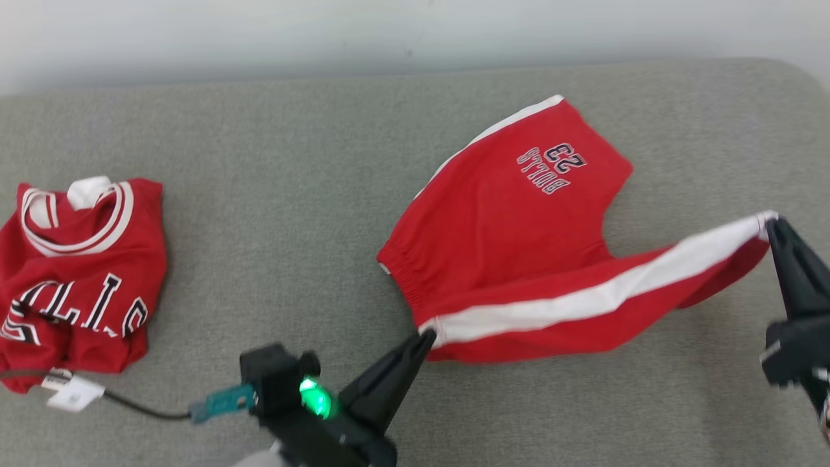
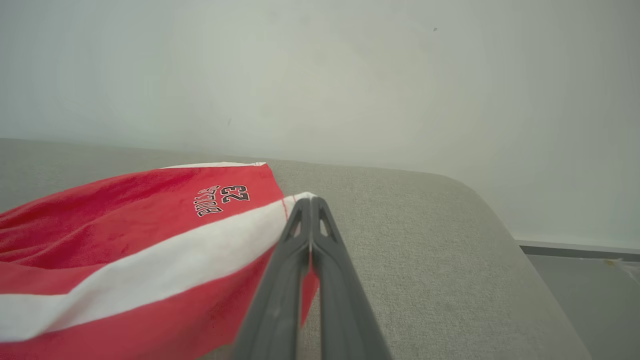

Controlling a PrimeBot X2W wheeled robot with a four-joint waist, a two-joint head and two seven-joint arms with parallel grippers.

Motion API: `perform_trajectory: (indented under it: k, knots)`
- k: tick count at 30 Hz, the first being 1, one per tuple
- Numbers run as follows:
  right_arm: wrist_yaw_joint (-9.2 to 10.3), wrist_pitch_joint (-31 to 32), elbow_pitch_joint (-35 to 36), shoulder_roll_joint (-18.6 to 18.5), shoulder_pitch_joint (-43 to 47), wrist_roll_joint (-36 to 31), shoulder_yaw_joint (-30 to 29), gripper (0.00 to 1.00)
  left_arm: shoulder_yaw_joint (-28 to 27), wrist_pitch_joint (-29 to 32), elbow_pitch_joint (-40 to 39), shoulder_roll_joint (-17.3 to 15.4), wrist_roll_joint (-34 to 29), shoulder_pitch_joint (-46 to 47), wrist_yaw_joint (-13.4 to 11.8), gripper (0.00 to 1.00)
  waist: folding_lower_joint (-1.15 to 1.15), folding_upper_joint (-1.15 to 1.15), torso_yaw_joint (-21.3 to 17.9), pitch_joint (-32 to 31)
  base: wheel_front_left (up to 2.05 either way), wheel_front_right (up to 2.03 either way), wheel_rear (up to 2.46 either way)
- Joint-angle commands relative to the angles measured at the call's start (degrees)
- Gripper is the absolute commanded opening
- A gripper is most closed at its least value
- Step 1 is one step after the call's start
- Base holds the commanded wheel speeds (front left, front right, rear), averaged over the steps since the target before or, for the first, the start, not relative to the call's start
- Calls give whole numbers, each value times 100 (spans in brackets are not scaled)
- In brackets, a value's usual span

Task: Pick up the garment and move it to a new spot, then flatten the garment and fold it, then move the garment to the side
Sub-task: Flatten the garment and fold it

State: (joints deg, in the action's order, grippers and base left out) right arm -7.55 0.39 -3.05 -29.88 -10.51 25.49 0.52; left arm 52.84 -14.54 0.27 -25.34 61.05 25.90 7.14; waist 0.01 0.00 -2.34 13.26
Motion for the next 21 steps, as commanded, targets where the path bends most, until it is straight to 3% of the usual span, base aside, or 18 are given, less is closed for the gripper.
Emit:
perform_trajectory:
  k: [1, 9, 16, 21]
  knots:
    - [13, 63, -81, 21, -222, -54, 29, 0, -41, -36, 95, 100, 140, 124, 40, 0, -1, 0, 207, 232, 0, 0, 0]
    - [13, 290, -1238, -86, -1818, 77, 320, 0, -405, -64, 781, 733, 757, 783, 37, 0, -1, 0, 528, 741, 0, 0, 0]
    - [13, 139, -2085, -162, -2981, 136, 797, 0, -1011, -60, 1108, 1198, 560, 1001, 38, 0, -1, 0, 757, 1118, 0, 0, 0]
    - [13, 96, -2545, -172, -3593, 113, 1169, 0, -1147, -61, 1252, 1346, 474, 1091, 32, 0, -1, 0, 850, 1265, 0, 0, 0]
